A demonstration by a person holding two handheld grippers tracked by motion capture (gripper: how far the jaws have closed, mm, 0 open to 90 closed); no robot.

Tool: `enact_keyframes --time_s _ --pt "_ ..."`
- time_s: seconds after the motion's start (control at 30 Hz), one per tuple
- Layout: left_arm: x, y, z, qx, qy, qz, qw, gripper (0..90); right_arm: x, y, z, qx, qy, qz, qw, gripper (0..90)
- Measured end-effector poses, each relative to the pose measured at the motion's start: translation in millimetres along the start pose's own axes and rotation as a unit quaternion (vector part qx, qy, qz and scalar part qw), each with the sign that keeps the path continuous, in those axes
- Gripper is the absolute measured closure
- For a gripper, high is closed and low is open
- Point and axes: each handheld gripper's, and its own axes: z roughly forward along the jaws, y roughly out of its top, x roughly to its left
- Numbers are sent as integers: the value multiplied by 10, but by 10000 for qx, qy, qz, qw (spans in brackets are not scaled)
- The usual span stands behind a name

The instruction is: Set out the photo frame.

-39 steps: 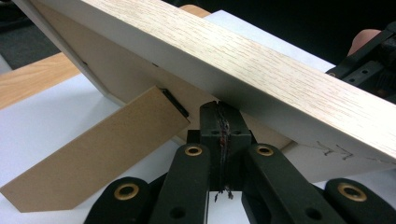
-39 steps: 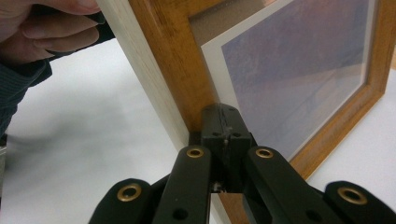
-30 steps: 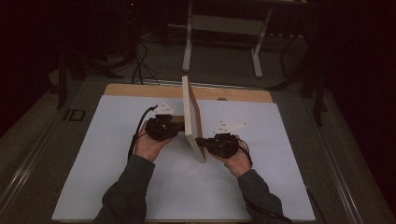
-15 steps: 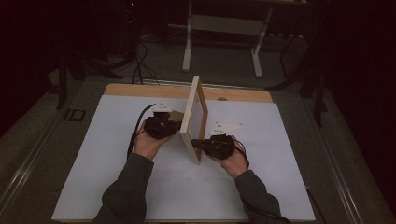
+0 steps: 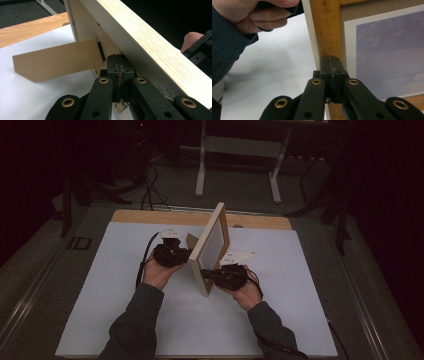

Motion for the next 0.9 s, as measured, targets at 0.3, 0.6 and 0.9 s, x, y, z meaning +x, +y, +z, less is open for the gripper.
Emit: enact_keyframes --time_s 0.3,0.6,0.9 --pt "49 -8 1 -42 -112 -99 9999 900 35 33 37 35 -109 -99 9999 900" --pt "117 -9 -27 -38 -53 -371 9993 838 31 7 56 67 -110 -120 9998 861" --pt "187 -6 -55 -66 97 -663 9977 749 0 -24 23 81 -174 -76 9998 814"
